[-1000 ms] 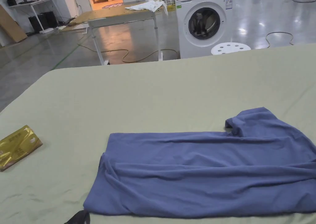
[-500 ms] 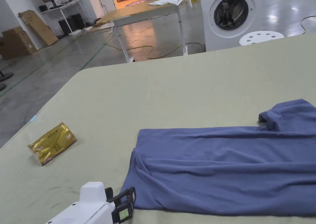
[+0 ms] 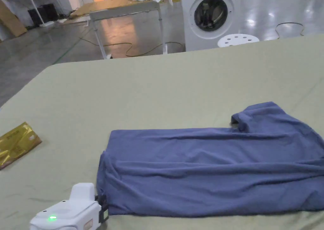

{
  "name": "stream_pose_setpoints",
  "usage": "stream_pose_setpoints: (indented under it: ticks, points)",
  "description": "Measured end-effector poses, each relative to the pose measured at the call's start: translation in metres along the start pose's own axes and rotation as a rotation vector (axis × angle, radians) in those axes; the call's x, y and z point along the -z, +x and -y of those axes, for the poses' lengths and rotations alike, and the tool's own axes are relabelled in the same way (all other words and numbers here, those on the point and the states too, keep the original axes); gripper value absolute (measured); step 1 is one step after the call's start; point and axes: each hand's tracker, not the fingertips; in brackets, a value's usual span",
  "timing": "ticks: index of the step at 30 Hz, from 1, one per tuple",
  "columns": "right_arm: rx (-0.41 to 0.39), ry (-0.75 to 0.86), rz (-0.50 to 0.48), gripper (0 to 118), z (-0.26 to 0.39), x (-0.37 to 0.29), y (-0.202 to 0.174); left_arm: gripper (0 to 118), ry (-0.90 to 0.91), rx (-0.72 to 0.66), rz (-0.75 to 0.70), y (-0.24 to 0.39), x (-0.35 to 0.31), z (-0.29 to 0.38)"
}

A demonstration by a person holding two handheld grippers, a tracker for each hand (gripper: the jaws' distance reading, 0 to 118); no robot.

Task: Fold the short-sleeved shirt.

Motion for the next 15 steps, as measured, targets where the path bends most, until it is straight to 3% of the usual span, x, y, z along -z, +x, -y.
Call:
stream_pose_setpoints:
  ticks: [1, 2, 3, 4, 10, 12, 14, 15]
  points:
    - [0.012, 0.002, 0.0, 6, -0.005, 0.008, 0.004, 5, -0.011, -0.008, 0.002, -0.001, 0.001, -0.003]
    - [0.026, 0.006, 0.002, 20, -0.009, 0.016, 0.008, 5, -0.02, -0.015, 0.005, -0.005, 0.002, -0.002]
    - [0.052, 0.032, -0.003, 45, -0.014, 0.024, 0.014, 5, -0.025, -0.017, 0.01, -0.006, 0.002, -0.003]
    - [0.073, 0.045, -0.007, 58, -0.02, 0.033, 0.013, 5, -0.027, -0.02, 0.015, -0.007, 0.002, -0.003]
    - [0.198, -0.076, 0.142, 59, -0.038, 0.11, 0.043, 5, -0.028, -0.018, 0.019, -0.002, -0.002, -0.002]
    - [0.25, -0.143, 0.147, 58, -0.034, 0.137, 0.053, 5, -0.027, -0.015, 0.019, 0.0, -0.004, -0.002]
    - [0.236, -0.178, 0.141, 57, -0.031, 0.153, 0.053, 5, -0.024, -0.022, 0.025, 0.0, -0.007, -0.001]
    - [0.185, -0.175, 0.162, 54, -0.033, 0.154, 0.047, 5, -0.024, -0.023, 0.028, 0.0, -0.007, -0.001]
